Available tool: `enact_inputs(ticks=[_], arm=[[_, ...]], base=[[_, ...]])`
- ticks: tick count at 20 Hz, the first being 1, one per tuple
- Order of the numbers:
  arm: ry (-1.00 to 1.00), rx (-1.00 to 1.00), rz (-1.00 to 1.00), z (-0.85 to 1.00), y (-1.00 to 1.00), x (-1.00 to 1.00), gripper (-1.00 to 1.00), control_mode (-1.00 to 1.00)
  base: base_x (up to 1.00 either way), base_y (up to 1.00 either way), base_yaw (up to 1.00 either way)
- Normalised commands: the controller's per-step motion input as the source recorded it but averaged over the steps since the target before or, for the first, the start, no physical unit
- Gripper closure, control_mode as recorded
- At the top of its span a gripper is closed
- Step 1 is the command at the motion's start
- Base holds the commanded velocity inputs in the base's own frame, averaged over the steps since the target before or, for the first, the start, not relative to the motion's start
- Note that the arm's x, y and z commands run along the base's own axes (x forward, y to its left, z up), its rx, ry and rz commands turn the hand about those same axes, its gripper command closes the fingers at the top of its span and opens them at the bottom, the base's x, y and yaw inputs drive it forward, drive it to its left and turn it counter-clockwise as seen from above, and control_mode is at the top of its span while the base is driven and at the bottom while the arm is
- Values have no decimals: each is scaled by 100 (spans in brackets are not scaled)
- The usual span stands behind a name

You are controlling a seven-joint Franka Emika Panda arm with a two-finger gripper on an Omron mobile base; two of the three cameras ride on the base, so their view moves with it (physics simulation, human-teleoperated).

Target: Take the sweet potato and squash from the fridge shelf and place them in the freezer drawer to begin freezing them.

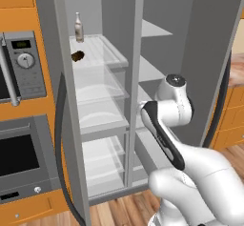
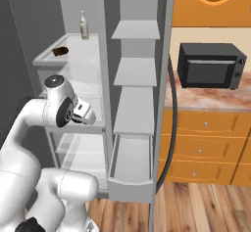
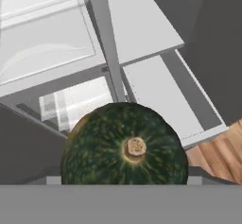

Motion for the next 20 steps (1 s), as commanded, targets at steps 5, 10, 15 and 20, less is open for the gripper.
enact_inputs(ticks=[5,10,15,20], arm=[[29,1,-16,-60,-47,24,100,-100],[24,8,-13,-68,-55,2,100,-100],[16,9,-14,-57,-45,7,100,-100],[5,1,-12,-68,-33,6,100,-100]], base=[[0,0,0],[0,0,0],[0,0,0],[0,0,0]])
